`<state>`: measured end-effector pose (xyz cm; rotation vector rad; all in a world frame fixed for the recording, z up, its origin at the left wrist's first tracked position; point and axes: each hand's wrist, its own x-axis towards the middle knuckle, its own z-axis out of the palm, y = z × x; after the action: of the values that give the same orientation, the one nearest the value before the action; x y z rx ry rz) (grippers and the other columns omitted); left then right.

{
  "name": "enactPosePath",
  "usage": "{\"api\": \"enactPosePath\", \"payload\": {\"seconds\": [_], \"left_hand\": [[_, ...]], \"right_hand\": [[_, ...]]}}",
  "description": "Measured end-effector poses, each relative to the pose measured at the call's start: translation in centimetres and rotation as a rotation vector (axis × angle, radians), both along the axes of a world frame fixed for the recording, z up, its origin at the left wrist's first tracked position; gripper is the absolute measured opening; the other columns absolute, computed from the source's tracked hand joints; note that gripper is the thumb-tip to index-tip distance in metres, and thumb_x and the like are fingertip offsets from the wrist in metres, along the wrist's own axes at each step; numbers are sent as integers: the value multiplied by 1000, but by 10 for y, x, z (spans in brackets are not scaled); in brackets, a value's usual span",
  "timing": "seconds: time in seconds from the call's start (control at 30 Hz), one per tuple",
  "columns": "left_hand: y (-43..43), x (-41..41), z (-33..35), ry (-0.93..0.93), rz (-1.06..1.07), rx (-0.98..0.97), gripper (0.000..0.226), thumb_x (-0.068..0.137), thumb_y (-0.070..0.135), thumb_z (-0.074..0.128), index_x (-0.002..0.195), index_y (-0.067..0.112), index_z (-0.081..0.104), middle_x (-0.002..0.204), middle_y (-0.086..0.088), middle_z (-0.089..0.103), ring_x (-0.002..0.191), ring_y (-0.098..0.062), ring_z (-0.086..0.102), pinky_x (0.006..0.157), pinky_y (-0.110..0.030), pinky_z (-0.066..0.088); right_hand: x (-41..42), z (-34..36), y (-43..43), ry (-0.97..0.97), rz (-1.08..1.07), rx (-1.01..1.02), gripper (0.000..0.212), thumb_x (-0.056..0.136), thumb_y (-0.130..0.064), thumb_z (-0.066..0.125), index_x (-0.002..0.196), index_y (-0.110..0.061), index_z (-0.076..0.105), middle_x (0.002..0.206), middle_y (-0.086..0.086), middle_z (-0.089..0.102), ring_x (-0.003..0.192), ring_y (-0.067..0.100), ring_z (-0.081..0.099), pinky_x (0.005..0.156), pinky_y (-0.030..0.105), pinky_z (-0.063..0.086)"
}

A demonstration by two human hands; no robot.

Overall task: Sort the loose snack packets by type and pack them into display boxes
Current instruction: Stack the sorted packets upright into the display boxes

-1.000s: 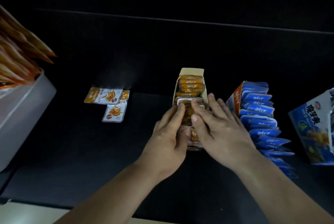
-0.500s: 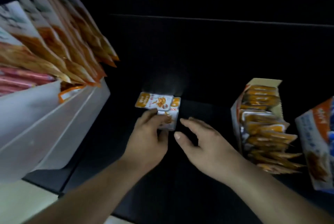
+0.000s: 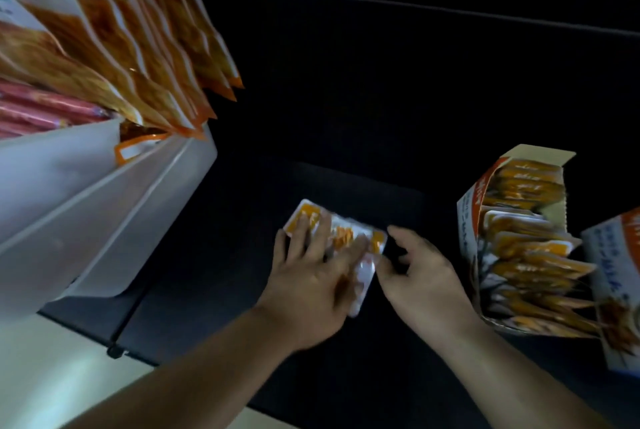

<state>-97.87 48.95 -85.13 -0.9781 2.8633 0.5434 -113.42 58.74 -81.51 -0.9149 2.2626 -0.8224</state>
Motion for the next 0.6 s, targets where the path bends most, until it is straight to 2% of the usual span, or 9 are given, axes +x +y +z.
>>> {"api": "enactPosePath", "payload": {"seconds": [0.07,0.13,0.17,0.23,0.3,0.37,0.43,0.53,0.6], "left_hand": [[28,16,0,147,-47,-12,50,102,60,37,151,60,30,173,-2,10,159,-35,4,124,-62,12],[41,23,-2,345,-39,10,30,101,48,49,127,49,65,160,5,41,148,-29,39,117,-57,35],[40,23,-3,432,13,19,23,98,41,56,113,41,72,150,10,50,136,-23,52,108,-52,46],[34,22,3,476,207,97,19,89,38,68,108,32,70,140,19,48,121,-12,58,96,-37,54],[24,22,8,367,347,164,54,83,42,77,132,36,57,148,20,39,134,-9,41,105,-25,42],[16,21,16,217,359,160,85,79,48,80,151,36,38,151,14,37,138,-12,29,112,-27,31],[11,18,23,118,362,153,96,76,53,81,156,37,30,146,10,39,133,-16,30,112,-34,30],[5,15,30,23,446,225,93,64,55,89,143,42,41,131,10,41,125,-18,37,108,-39,34],[2,18,33,125,518,375,73,61,42,95,120,45,53,116,13,48,112,-12,51,101,-39,49]], "right_hand": [[4,-7,11,25,61,27,61,93,-32,68,150,-34,46,142,-11,50,129,10,49,104,33,48],[9,-15,22,96,119,19,64,90,-25,70,151,-28,49,143,-9,49,131,14,45,108,30,42],[11,-17,26,136,135,26,63,91,-25,70,150,-25,50,141,-7,48,130,15,43,106,26,38],[14,-21,32,184,128,67,60,93,-30,70,150,-21,52,138,-2,46,128,19,41,102,26,36],[16,-21,37,200,108,112,56,94,-38,68,145,-17,56,134,1,44,127,22,42,102,30,39],[20,-22,43,199,106,127,53,90,-44,71,136,-19,61,127,-2,45,122,20,43,99,30,39],[26,-20,49,186,90,109,46,83,-47,78,121,-25,65,115,-8,44,112,16,44,93,29,40],[30,-16,50,150,67,121,33,80,-46,80,102,-32,61,105,-12,45,103,12,44,92,31,42],[31,-8,47,106,57,153,31,81,-43,80,95,-35,53,100,-14,50,98,10,49,90,32,46]]}}
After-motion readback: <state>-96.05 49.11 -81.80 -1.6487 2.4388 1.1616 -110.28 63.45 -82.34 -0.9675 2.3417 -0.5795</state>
